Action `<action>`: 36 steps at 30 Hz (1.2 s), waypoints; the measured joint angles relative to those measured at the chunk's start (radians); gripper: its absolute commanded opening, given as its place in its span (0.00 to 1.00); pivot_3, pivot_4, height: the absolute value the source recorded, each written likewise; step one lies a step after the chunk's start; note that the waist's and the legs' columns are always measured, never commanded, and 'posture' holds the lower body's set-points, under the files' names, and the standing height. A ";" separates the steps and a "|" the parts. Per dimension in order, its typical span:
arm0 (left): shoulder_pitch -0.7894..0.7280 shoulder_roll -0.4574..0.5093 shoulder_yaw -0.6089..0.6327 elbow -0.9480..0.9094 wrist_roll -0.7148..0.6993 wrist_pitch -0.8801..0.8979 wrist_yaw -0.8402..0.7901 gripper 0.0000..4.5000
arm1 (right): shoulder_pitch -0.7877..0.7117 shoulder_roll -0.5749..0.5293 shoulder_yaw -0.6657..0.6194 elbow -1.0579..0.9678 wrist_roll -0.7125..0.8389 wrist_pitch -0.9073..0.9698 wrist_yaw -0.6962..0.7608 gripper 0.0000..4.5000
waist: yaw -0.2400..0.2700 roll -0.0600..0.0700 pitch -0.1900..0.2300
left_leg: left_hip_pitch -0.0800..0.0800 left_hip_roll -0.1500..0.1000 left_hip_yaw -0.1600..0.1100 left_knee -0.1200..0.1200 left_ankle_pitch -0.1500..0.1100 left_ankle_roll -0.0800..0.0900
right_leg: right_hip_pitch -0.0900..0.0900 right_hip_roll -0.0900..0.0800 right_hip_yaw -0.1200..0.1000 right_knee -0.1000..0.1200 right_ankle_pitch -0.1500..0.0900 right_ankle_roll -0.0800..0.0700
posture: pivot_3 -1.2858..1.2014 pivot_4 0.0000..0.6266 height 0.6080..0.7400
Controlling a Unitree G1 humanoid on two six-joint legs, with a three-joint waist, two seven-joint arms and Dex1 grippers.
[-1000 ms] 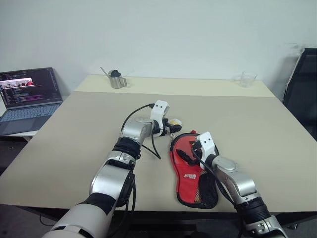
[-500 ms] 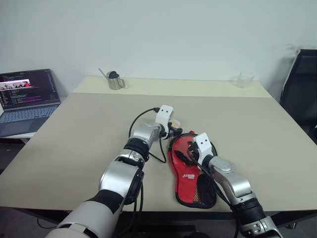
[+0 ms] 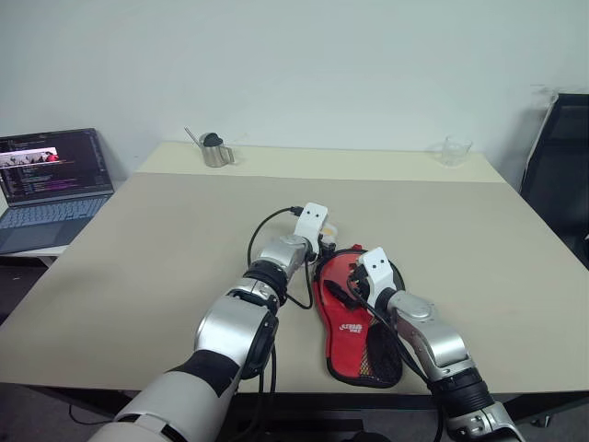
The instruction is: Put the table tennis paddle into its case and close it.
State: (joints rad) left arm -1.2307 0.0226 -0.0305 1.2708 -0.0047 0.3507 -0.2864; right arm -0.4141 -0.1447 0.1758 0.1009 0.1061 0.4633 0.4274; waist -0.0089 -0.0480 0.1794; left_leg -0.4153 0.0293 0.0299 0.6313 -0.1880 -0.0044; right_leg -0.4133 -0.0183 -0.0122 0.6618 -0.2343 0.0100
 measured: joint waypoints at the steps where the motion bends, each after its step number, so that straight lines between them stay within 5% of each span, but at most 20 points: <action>1: -0.002 -0.001 0.000 0.005 0.004 -0.009 0.007 0.34 | 0.001 0.001 0.000 -0.003 -0.004 0.003 -0.001 0.96 | 0.000 0.000 0.000 | 0.000 0.000 0.000 0.000 0.000 0.000 | 0.000 0.000 0.000 0.000 0.000 0.000 | 0.52 0.24 1.00; 6: -0.029 -0.006 -0.003 0.038 0.037 -0.037 0.040 0.00 | 0.012 0.008 0.000 -0.020 -0.005 0.013 -0.013 0.96 | 0.000 0.000 0.000 | 0.000 0.000 0.000 -0.001 0.000 0.000 | 0.000 0.000 0.000 -0.001 0.000 0.000 | 0.52 0.24 1.00; 36: -0.104 -0.167 -0.275 0.131 0.457 -0.339 0.169 0.00 | 0.091 0.016 0.010 -0.174 -0.005 0.130 -0.018 0.96 | 0.005 0.000 0.000 | -0.002 0.000 -0.001 -0.002 0.000 0.000 | -0.001 -0.001 -0.002 -0.005 0.000 0.000 | 0.52 0.24 1.00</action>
State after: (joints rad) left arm -1.3346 -0.1443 -0.3053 1.4015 0.4521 0.0113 -0.1176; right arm -0.3227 -0.1290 0.1860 -0.0729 0.1011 0.5930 0.4094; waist -0.0042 -0.0480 0.1795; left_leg -0.4173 0.0293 0.0294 0.6288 -0.1884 -0.0048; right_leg -0.4138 -0.0197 -0.0138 0.6571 -0.2347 0.0098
